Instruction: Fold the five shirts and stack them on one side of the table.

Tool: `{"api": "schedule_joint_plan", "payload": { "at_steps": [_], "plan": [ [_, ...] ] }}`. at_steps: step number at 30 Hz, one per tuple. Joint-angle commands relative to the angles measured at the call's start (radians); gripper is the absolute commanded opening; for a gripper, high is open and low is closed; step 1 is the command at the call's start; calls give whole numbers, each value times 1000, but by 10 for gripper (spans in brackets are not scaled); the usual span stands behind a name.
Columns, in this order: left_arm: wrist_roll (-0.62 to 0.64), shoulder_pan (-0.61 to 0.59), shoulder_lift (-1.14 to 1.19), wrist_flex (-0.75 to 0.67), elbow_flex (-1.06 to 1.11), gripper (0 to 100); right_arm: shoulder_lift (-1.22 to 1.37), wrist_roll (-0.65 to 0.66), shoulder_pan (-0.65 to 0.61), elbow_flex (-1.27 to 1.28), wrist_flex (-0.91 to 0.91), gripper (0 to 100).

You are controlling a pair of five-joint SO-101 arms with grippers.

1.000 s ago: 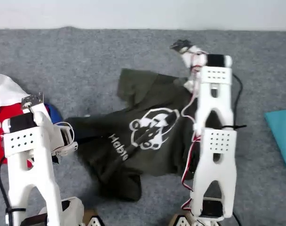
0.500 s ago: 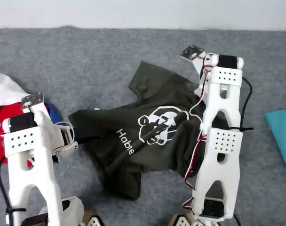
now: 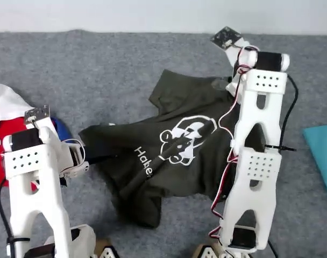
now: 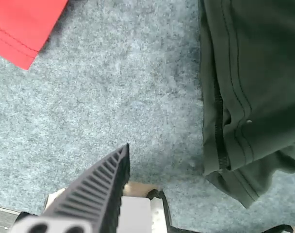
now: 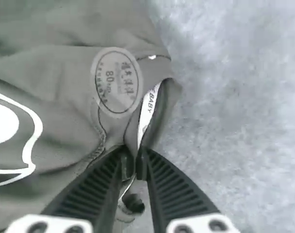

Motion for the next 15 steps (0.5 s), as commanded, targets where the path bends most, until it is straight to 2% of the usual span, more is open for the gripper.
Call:
{"api": "schedule_joint_plan", "payload": {
  "at_steps": [1, 7, 12, 15],
  "plan": [
    [-6, -5, -31, 31, -2, 620, -150, -5, 38, 78, 45, 9],
    [-8, -5, -31, 31, -2, 620, -254, 44, 116, 276, 31, 9],
    [-9, -5, -31, 31, -2, 620, -217, 46, 239, 308, -119, 9],
    [-9, -5, -31, 31, -2, 620, -182, 34, 268, 305, -203, 9]
  ]
}}
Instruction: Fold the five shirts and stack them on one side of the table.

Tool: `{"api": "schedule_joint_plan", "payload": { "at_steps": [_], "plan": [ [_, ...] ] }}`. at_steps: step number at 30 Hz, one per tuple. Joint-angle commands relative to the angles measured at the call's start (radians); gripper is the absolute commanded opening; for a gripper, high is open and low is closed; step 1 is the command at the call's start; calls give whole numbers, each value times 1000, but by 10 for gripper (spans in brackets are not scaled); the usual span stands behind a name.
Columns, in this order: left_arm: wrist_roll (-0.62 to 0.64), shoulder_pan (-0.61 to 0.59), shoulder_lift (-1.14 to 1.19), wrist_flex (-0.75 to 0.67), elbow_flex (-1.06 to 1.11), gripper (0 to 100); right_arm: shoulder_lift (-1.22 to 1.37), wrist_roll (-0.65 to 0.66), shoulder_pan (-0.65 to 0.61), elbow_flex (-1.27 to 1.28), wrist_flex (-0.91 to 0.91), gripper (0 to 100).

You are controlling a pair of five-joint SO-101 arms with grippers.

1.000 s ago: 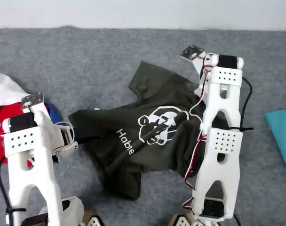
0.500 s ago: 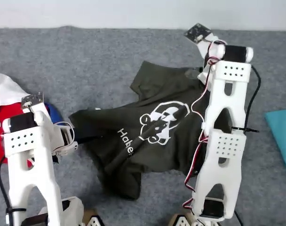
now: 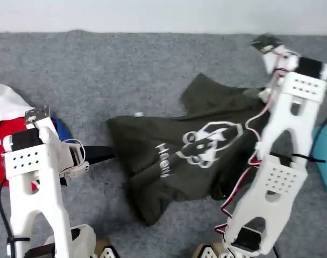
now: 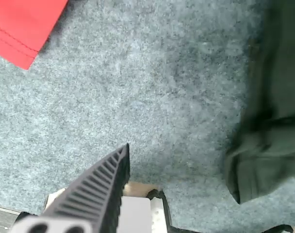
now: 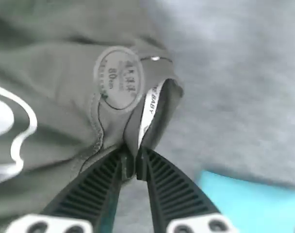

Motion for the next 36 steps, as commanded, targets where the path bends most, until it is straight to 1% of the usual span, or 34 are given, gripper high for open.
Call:
{"api": "schedule_joint_plan", "payload": {
  "at_steps": [1, 4, 6, 8, 12, 14, 15, 18, 20, 24, 28, 31, 34, 36],
  "plan": [
    [-9, -3, -31, 31, -2, 620, 10, -3, 41, -5, -102, 9],
    [-9, 0, -31, 31, -4, 620, 64, -5, 44, -6, -130, 9],
    [-9, 2, -31, 31, -4, 620, 73, -5, 30, -9, -68, 35],
    [-9, 2, -31, 31, -8, 620, 58, -5, 2, -9, 12, 138],
    [-9, 3, -31, 31, -10, 620, 4, 2, -30, -9, 147, 421],
    [-9, 3, -31, 31, -13, 620, -39, -3, -45, -2, 171, 511],
    [-6, 3, -31, 29, -25, 620, -67, -3, -51, 3, 171, 530],
    [-5, 3, -23, 28, -131, 621, -177, 0, -84, 63, 170, 533],
    [-3, 26, -20, 28, -209, 621, -268, -3, -119, 161, 170, 533],
    [-3, 164, -20, 28, -237, 621, -498, -3, -208, 462, 168, 533],
    [38, 290, -18, 25, -237, 621, -702, -6, -277, 712, 162, 533],
    [38, 331, 25, -55, -237, 621, -823, -6, -252, 802, 163, 533],
    [38, 324, 160, -170, -245, 621, -934, -6, -202, 862, 165, 533],
    [38, 321, 276, -207, -265, 621, -1007, -3, -176, 899, 165, 533]
  ]
}}
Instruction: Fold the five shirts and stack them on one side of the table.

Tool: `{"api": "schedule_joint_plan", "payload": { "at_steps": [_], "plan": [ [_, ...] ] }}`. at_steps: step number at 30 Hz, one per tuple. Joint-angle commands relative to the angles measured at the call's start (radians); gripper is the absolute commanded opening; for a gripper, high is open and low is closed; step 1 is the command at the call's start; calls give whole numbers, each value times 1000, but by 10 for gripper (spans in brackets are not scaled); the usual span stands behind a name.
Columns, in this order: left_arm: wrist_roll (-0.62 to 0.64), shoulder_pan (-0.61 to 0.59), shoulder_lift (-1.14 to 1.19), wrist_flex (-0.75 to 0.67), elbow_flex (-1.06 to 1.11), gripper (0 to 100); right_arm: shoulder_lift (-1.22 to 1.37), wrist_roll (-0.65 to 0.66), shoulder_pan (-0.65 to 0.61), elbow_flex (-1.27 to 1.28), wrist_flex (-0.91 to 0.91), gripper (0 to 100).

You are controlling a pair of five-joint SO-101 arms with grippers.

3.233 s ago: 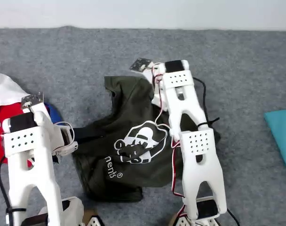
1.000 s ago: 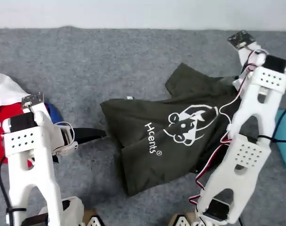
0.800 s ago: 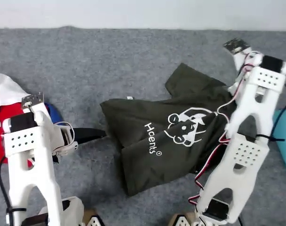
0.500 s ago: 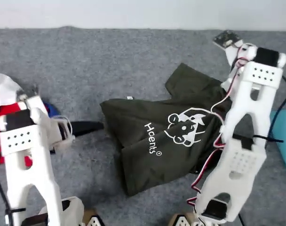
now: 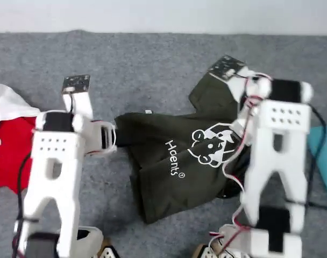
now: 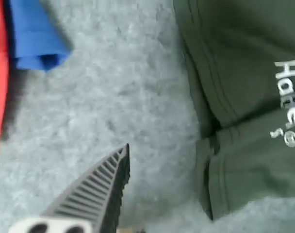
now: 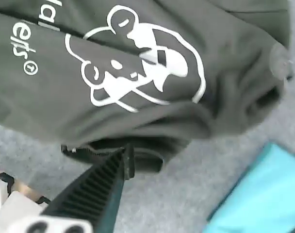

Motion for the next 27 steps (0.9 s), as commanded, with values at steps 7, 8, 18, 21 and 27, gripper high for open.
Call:
{"api": "schedule_joint_plan", "payload": {
  "at_steps": [7, 8, 18, 21, 27],
  "plan": [
    [17, -2, 552, -103, -348, 621, -404, 0, 188, 183, 41, 533],
    [17, -8, 594, -103, -394, 621, -447, 2, 209, 222, 41, 533],
    [14, -11, 936, -75, -693, 621, -808, 0, 248, 545, 41, 533],
    [17, 11, 1014, -74, -779, 621, -903, 0, 248, 586, 42, 533],
    [17, 54, 1155, -55, -963, 620, -1029, 0, 249, 661, 42, 511]
  ]
}}
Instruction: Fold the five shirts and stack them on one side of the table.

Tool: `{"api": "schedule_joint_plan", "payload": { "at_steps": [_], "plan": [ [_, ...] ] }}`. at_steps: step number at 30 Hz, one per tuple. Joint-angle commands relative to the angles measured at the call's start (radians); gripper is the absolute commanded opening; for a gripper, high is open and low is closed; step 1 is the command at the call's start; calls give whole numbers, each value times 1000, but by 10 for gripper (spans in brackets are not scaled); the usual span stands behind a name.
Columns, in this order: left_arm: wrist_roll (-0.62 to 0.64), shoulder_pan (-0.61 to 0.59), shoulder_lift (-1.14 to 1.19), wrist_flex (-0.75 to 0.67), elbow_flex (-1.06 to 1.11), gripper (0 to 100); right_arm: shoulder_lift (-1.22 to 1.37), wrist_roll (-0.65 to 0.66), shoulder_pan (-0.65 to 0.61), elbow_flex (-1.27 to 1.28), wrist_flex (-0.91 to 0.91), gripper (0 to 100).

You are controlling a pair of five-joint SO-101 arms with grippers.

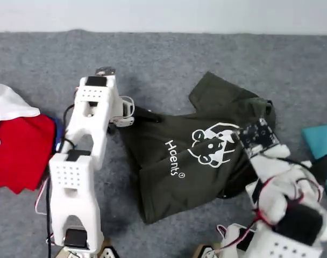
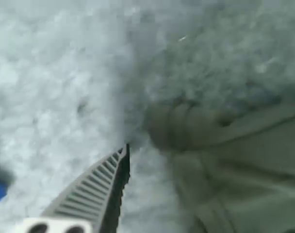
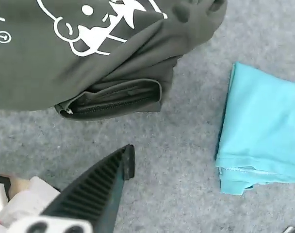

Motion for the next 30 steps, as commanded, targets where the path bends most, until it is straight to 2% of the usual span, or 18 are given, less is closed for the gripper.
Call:
{"api": "schedule_joint_plan", "payload": {
  "at_steps": [1, 3, 5, 9, 12, 15, 18, 27, 30],
  "plan": [
    [11, 29, 75, 20, -163, 617, -47, 0, 15, 17, 42, 489],
    [11, 29, 118, 20, -231, 572, -74, 0, 15, 37, 42, 438],
    [8, 29, 160, 20, -303, 485, -91, 0, 15, 60, 42, 385],
    [-2, 29, 227, 23, -427, 227, -124, 0, 15, 117, 42, 299],
    [-68, 34, 269, 74, -496, 16, -150, 0, 13, 153, 41, 264],
    [-103, 41, 307, 160, -544, 36, -166, 0, 13, 184, 41, 257],
    [-109, 41, 336, 206, -595, 10, -182, 0, 13, 219, 39, 257],
    [-106, 38, 324, 201, -796, 11, -234, 0, 13, 247, 39, 257],
    [-110, 32, 324, 147, -880, 11, -246, 0, 13, 247, 39, 256]
  ]
}}
